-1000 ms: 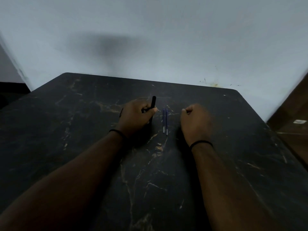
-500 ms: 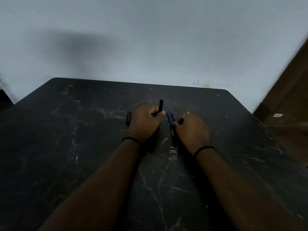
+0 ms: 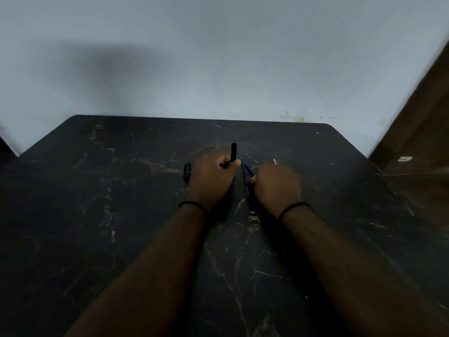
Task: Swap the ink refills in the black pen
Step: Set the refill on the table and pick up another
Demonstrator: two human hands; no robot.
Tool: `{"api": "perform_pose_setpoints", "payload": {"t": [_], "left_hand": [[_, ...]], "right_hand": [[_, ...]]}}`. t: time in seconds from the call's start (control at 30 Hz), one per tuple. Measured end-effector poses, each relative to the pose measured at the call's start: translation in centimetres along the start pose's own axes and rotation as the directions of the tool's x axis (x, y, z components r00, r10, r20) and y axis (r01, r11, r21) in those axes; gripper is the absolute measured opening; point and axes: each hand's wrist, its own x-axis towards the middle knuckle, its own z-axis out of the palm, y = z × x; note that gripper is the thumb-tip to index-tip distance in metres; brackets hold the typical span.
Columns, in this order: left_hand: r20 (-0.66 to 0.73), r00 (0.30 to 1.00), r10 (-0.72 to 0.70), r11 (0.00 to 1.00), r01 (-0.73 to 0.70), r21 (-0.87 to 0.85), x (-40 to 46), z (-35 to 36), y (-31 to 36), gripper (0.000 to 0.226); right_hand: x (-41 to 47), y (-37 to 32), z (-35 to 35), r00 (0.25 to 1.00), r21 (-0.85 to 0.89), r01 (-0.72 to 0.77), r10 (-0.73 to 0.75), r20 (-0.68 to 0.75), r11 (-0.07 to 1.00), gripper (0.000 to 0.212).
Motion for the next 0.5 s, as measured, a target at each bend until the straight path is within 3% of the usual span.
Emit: {"api": "perform_pose_setpoints", "payload": {"t": [0.17,0.3,0.43,0.5], "left_hand": [[-0.008,1.000,0.012,0.999,-0.012,0.040,0.1,0.2,0.2,0.025],[-0.018,1.000,0.020,0.998,-0.019,0.051,0.0,0.1,0.4,0.021],[-0.015,0.999,0.049,0.991,-0.047,0.124,0.1,-0.1,0.5,0.023],[-0.018,0.998,0.058,0.987,-0.054,0.150,0.2,-0.2,0.5,0.024]], "right_hand": [[0.5,0.7,-0.7,0.999,0.084,0.048,-0.046,-0.026,0.995,0.028],[1.0,0.9,-1.8,0.994,0.346,-0.021,0.059,-0.097,0.938,0.025],[0.7,1.2,-2.4,0.962,0.544,0.157,-0.004,-0.272,0.825,0.010],[0.5,1.2,-2.6,0.937,0.647,0.245,-0.004,-0.350,0.722,0.014]]}}
